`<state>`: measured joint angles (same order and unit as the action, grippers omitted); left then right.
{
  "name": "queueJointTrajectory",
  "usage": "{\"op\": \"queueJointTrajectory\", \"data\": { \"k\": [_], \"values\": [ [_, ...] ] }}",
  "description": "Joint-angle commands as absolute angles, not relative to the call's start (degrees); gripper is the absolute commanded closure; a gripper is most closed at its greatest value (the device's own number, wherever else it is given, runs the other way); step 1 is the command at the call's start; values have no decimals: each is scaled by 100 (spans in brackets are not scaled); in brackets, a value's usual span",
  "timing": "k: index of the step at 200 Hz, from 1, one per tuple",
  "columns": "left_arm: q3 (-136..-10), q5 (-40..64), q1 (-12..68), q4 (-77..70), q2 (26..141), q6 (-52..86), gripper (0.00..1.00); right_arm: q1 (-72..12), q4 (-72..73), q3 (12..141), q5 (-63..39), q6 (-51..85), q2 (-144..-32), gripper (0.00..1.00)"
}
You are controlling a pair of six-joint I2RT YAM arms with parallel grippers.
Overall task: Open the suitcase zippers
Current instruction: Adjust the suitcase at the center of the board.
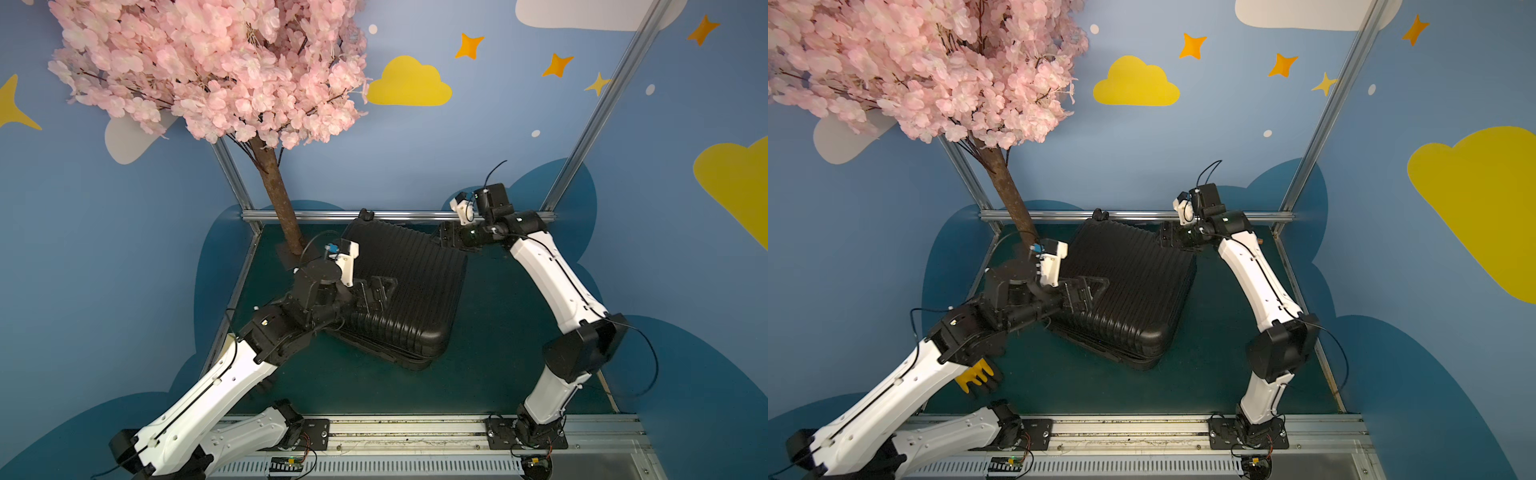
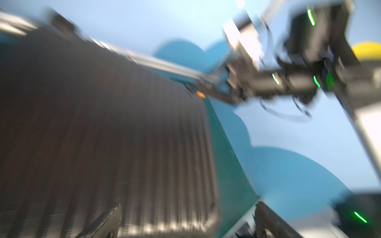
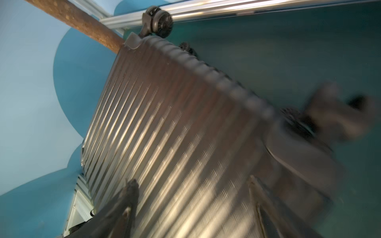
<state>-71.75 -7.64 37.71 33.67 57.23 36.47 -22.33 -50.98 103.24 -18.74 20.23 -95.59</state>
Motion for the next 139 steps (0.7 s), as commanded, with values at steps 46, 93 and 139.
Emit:
{"op": "queueJointTrajectory", "data": {
  "k": [46, 93, 139],
  "values": [
    [-6834, -1066, 907, 3617, 6667, 3770, 1, -2244, -3012, 5430, -2933, 3815, -6173, 15],
    [-6502, 510, 146, 2556, 7686, 4167, 3, -2224, -1469, 3127, -3716, 5148, -4486, 9],
    [-6090, 889, 28, 2013, 7761, 4403, 3, -2241, 1692, 1578, -4176, 6261, -4455, 9]
  ]
}}
